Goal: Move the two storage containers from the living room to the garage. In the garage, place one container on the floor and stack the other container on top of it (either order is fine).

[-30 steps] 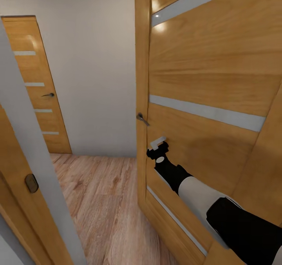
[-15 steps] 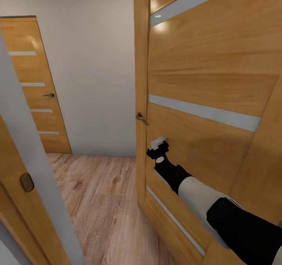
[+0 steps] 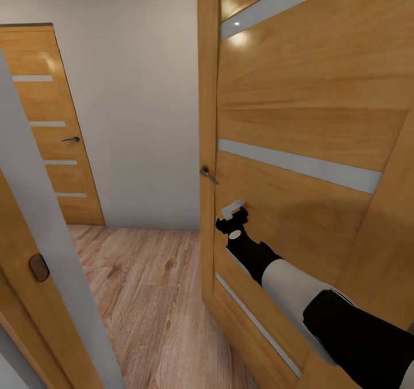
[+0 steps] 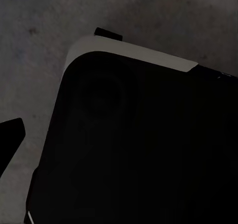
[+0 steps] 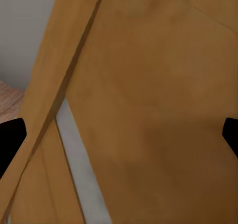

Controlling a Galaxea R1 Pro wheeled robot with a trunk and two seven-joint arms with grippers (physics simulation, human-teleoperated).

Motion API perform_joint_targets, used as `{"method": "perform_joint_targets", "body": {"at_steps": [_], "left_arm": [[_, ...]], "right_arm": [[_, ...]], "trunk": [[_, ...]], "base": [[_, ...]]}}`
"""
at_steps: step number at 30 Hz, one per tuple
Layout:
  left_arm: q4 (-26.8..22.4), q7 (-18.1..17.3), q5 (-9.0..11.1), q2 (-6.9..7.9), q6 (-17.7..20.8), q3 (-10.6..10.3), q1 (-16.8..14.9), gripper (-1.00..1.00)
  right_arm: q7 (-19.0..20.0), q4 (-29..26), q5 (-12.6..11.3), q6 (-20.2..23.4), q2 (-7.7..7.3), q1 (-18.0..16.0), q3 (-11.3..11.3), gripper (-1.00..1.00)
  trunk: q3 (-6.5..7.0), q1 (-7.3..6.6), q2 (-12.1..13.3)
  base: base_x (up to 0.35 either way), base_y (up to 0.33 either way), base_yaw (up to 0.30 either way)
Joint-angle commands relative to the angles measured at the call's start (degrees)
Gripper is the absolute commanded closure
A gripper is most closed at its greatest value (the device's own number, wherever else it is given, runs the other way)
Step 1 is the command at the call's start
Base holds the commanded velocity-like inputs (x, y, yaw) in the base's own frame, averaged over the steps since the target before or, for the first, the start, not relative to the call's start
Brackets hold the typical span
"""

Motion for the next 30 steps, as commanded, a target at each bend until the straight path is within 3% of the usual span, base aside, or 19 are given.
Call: {"method": "perform_joint_targets", "body": {"at_steps": [1,25,30], "left_arm": [[0.06,-0.01,0.11,-0.02,-0.12,0.35,0.00,-1.00],[0.27,-0.10,0.21,0.03,-0.03,0.28,0.00,-1.00],[0.26,-0.10,0.15,0.03,-0.11,0.28,0.00,-1.00]], "right_arm": [[-0.62,0.05,-0.39,0.33,0.00,-0.09,0.21,-1.00],[-1.62,0.91,-0.87,0.42,0.00,-0.09,0.17,-1.00],[-1.61,0.91,-0.85,0.40,0.00,-0.09,0.20,-1.00]], "trunk": [[-0.06,0.01,-0.02],[-0.06,0.01,-0.02],[-0.06,0.01,-0.02]], "base": [[0.120,0.000,0.000],[0.301,0.000,0.000],[0.120,0.000,0.000]]}}
